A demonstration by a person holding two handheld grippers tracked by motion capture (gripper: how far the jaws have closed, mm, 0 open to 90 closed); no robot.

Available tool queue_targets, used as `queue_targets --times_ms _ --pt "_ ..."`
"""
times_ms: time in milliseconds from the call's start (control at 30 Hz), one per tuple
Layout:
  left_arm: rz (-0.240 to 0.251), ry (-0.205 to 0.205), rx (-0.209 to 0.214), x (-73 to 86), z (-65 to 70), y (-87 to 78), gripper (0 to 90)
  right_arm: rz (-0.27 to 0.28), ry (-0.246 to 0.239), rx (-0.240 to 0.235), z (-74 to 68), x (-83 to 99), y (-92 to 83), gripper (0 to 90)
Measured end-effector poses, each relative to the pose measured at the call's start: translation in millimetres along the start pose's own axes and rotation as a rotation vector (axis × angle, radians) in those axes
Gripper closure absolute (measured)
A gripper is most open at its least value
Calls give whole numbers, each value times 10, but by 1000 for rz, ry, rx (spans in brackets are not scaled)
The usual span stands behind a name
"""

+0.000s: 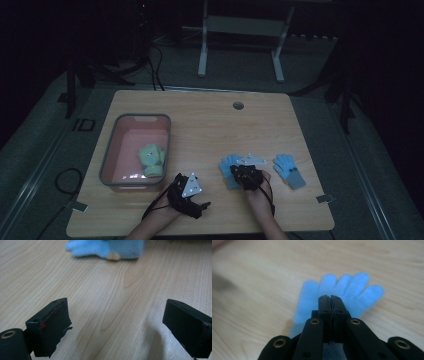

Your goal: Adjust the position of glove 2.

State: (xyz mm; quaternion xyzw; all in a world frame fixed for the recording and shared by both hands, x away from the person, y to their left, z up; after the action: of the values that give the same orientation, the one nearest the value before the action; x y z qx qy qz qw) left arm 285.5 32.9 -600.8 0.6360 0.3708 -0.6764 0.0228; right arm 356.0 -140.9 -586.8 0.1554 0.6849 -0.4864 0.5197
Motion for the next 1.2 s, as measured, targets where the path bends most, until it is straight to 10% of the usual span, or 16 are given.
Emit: queue_targets --times_ms 267,800,1200 --pt "-1 4 0 2 2 0 75 19 53 63 -70 -142 -58 884" --pt "0 8 1 4 -1 -11 75 6 68 26 -72 -68 -36 702" --pt "-2 12 0 7 11 -11 75 62 56 -24 314 -257 -461 704"
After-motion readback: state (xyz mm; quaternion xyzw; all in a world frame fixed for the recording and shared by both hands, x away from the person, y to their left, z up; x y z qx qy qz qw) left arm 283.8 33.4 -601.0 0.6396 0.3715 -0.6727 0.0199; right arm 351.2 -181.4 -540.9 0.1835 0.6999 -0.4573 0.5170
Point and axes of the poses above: each handheld gripper's, and its own axes: y roughly forward along the jaws, x roughly out of its underside, z roughly to its right, the point moved 6 cm from there along y, roughly forward along the jaws, and after that the axes turned 12 degrees about z, right-handed, at the moved point
